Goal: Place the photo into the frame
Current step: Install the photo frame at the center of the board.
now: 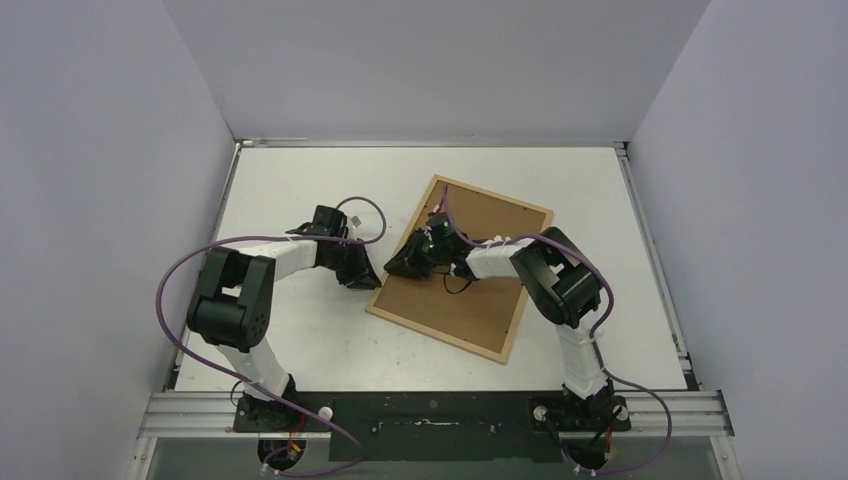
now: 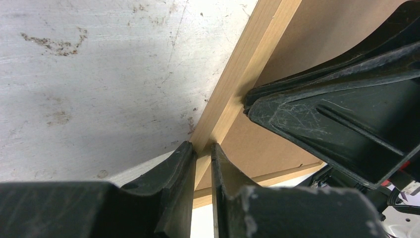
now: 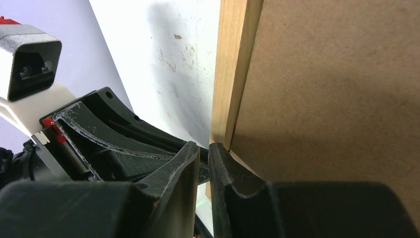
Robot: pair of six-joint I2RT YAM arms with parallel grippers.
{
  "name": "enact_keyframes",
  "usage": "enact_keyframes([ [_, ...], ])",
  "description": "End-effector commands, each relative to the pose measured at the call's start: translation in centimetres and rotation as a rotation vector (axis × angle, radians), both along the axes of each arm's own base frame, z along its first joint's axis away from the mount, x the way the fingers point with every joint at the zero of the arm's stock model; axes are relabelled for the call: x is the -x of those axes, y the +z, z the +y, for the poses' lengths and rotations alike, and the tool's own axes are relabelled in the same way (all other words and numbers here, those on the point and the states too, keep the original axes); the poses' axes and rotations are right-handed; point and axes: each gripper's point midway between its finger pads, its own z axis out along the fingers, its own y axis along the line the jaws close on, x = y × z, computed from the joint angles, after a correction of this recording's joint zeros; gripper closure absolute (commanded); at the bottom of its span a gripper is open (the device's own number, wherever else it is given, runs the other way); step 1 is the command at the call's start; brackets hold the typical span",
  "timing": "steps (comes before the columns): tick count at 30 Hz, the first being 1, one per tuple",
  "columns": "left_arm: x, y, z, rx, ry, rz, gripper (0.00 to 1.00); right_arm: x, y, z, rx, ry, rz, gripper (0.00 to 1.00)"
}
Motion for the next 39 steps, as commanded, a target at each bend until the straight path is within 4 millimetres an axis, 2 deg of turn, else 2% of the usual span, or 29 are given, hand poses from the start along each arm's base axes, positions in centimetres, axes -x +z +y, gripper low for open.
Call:
enact_keyframes([
  [1,3.0,-4.1,2.1,-0.147,-0.004,0.13,0.87,1.4,-1.4,-0.2,0.019,0.012,0.027,0.84],
  [12,3.3,-4.4,2.2,-0.158,-0.001,0.141,0.87,2.6,-3.4,-1.3,0.084,0.016,0.06,0.84],
  [20,3.3,-4.4,2.4,-0.167,0.003,0.142,0.88,3.0,-6.7,-4.7,0.211,-0.007,0.072,0.81],
  [28,3.3,-4.5,2.5,-0.175,0.006,0.142,0.88,3.5,-8.2,-5.7,0.264,-0.001,0.082,0.8],
  [34,3.3,-4.5,2.7,-0.185,0.007,0.142,0.88,2.8,-7.8,-6.1,0.289,-0.035,0.063,0.76],
  [37,3.2,-4.4,2.8,-0.189,0.009,0.14,0.88,1.5,-5.8,-6.2,0.295,-0.075,0.011,0.69],
  [39,3.2,-4.3,2.9,-0.195,0.007,0.142,0.88,0.3,-3.7,-6.4,0.311,-0.096,-0.057,0.64],
])
